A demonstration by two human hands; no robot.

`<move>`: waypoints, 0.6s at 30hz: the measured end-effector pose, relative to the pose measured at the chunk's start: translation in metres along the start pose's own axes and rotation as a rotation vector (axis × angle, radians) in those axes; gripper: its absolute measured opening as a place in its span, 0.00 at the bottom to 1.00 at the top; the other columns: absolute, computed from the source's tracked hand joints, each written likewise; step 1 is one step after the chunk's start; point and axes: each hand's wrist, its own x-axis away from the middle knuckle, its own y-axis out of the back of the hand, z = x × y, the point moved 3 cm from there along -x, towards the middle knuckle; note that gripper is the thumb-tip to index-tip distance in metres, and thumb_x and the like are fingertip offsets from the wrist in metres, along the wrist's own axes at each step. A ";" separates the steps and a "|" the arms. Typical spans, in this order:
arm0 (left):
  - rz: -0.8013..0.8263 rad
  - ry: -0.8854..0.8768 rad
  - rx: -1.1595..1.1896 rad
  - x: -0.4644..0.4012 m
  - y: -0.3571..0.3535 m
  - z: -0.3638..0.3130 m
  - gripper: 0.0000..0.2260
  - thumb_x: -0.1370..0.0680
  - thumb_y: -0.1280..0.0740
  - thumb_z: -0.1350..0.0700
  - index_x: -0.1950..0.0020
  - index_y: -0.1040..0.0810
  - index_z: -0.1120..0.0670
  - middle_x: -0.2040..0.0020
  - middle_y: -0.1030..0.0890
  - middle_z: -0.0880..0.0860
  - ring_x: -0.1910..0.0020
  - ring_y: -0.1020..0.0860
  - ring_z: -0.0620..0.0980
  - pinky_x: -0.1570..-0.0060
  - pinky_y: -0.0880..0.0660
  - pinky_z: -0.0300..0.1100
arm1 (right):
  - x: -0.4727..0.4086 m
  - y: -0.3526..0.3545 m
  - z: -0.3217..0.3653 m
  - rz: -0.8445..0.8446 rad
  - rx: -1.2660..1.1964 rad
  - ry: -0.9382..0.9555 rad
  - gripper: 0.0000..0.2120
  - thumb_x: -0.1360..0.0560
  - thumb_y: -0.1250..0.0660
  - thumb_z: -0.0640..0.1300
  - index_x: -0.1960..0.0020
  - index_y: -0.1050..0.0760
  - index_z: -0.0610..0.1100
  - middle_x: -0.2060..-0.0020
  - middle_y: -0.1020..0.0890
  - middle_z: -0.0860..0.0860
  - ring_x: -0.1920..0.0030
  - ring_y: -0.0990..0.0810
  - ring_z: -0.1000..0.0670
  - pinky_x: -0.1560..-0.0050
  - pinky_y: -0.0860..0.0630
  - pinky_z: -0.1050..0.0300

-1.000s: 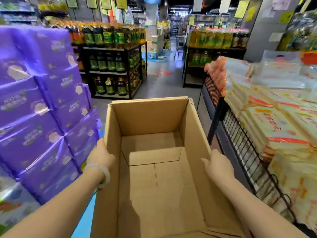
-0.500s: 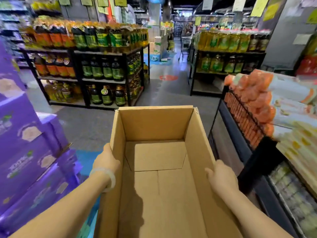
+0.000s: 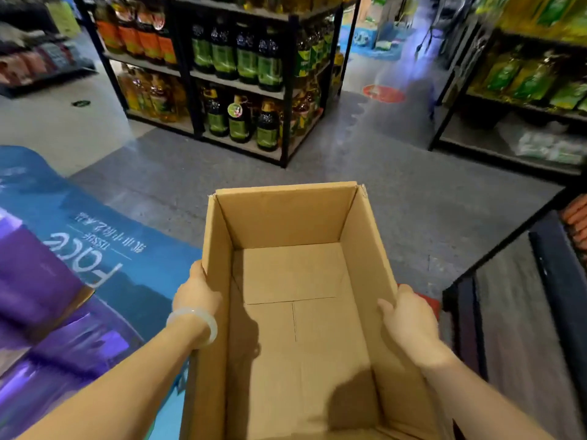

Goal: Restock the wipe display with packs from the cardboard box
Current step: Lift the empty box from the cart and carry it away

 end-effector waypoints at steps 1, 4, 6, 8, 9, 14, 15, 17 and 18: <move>-0.002 0.041 0.012 -0.022 -0.005 0.005 0.13 0.26 0.43 0.68 0.45 0.34 0.55 0.64 0.28 0.56 0.67 0.30 0.57 0.68 0.35 0.45 | -0.026 -0.009 0.018 0.026 0.016 0.021 0.13 0.22 0.39 0.49 0.49 0.32 0.39 0.50 0.19 0.41 0.47 0.21 0.39 0.53 0.26 0.50; -0.017 0.171 0.042 -0.086 -0.013 0.017 0.13 0.27 0.43 0.69 0.47 0.36 0.55 0.67 0.29 0.56 0.70 0.31 0.55 0.71 0.37 0.44 | -0.101 -0.038 0.077 0.124 0.047 0.091 0.11 0.22 0.39 0.48 0.51 0.34 0.40 0.48 0.20 0.39 0.44 0.22 0.39 0.51 0.28 0.51; -0.055 0.257 0.060 -0.124 -0.015 0.027 0.15 0.26 0.43 0.69 0.43 0.34 0.55 0.67 0.29 0.55 0.70 0.31 0.54 0.71 0.38 0.44 | -0.147 -0.063 0.118 0.181 0.077 0.167 0.09 0.22 0.39 0.47 0.53 0.35 0.42 0.47 0.20 0.38 0.43 0.23 0.38 0.50 0.29 0.51; -0.094 0.332 0.077 -0.156 -0.014 0.039 0.18 0.25 0.42 0.67 0.37 0.34 0.55 0.67 0.29 0.53 0.68 0.29 0.56 0.69 0.36 0.44 | -0.188 -0.089 0.158 0.233 0.145 0.238 0.11 0.21 0.41 0.48 0.47 0.30 0.40 0.45 0.20 0.38 0.42 0.22 0.40 0.48 0.27 0.51; -0.112 0.373 0.079 -0.170 -0.013 0.046 0.18 0.25 0.42 0.66 0.35 0.35 0.55 0.67 0.29 0.53 0.66 0.29 0.57 0.66 0.35 0.45 | -0.206 -0.102 0.179 0.252 0.171 0.270 0.13 0.21 0.42 0.48 0.44 0.29 0.39 0.45 0.20 0.39 0.41 0.22 0.40 0.47 0.26 0.51; -0.194 0.568 0.078 -0.240 -0.007 0.090 0.18 0.24 0.42 0.66 0.34 0.34 0.58 0.68 0.33 0.51 0.62 0.31 0.56 0.60 0.36 0.47 | -0.276 -0.168 0.281 0.314 0.285 0.456 0.13 0.21 0.41 0.45 0.42 0.30 0.36 0.44 0.20 0.40 0.41 0.22 0.41 0.46 0.26 0.51; -0.213 0.609 0.083 -0.255 -0.009 0.103 0.18 0.24 0.41 0.66 0.34 0.34 0.59 0.68 0.34 0.51 0.63 0.31 0.56 0.60 0.36 0.47 | -0.288 -0.185 0.301 0.323 0.297 0.497 0.13 0.21 0.41 0.45 0.42 0.30 0.36 0.44 0.20 0.39 0.41 0.22 0.41 0.46 0.26 0.51; -0.242 0.667 0.086 -0.284 -0.016 0.133 0.18 0.24 0.41 0.67 0.34 0.35 0.59 0.67 0.33 0.52 0.64 0.31 0.56 0.61 0.35 0.48 | -0.308 -0.224 0.333 0.361 0.300 0.546 0.14 0.21 0.41 0.45 0.42 0.29 0.36 0.44 0.20 0.39 0.42 0.21 0.41 0.46 0.26 0.50; -0.261 0.687 0.085 -0.297 -0.023 0.149 0.19 0.24 0.41 0.67 0.34 0.35 0.58 0.66 0.32 0.53 0.62 0.30 0.57 0.61 0.35 0.48 | -0.317 -0.245 0.347 0.379 0.306 0.558 0.14 0.21 0.40 0.45 0.42 0.30 0.36 0.43 0.20 0.39 0.42 0.22 0.40 0.46 0.26 0.49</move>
